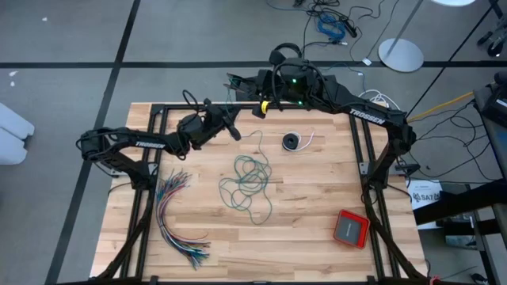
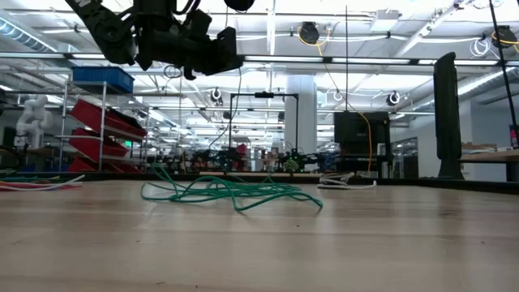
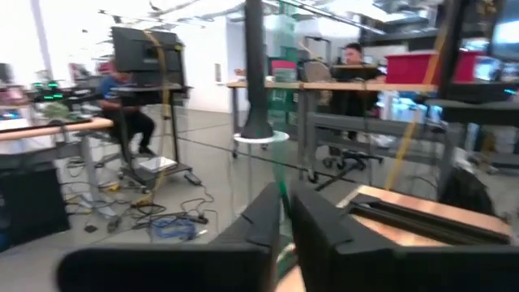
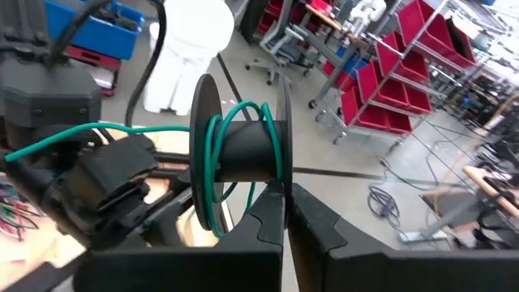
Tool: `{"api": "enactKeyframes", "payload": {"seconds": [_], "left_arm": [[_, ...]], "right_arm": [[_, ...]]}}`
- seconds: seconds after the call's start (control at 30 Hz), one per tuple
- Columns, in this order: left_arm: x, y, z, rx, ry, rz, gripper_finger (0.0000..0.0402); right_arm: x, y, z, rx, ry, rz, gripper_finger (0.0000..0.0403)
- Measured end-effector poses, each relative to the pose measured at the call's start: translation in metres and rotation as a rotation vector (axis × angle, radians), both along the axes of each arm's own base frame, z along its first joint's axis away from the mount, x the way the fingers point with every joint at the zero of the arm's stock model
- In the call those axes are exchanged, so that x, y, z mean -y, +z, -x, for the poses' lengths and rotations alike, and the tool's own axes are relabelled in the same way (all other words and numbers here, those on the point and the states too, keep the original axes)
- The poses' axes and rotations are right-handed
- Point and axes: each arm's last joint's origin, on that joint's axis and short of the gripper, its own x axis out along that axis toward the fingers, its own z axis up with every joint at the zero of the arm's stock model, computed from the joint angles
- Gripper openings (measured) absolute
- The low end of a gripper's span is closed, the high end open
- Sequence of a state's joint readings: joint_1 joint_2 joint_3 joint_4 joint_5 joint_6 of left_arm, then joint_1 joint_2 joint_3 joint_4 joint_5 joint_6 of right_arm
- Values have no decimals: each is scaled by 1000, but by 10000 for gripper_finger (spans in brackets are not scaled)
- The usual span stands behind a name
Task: Coil cords
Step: Coil the green wire onto the spool
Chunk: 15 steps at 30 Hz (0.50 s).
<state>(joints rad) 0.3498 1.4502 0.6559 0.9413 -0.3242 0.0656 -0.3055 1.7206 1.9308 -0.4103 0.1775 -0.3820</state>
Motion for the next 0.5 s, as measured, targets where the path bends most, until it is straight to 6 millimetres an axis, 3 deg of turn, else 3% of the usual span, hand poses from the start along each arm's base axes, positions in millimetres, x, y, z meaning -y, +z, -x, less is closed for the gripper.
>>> {"api": "enactKeyframes", "payload": {"seconds": [0.07, 0.23, 0.5], "left_arm": [[2, 0, -1, -2, -27, -3, 10], [2, 4, -3, -2, -28, -12, 4], [-3, 9, -16, -68, -27, 2, 2]], "right_arm": [[0, -1, 0, -6, -7, -1, 0], [-3, -4, -5, -3, 2, -21, 0], [-9, -36, -23, -51, -124, 35, 0]]}}
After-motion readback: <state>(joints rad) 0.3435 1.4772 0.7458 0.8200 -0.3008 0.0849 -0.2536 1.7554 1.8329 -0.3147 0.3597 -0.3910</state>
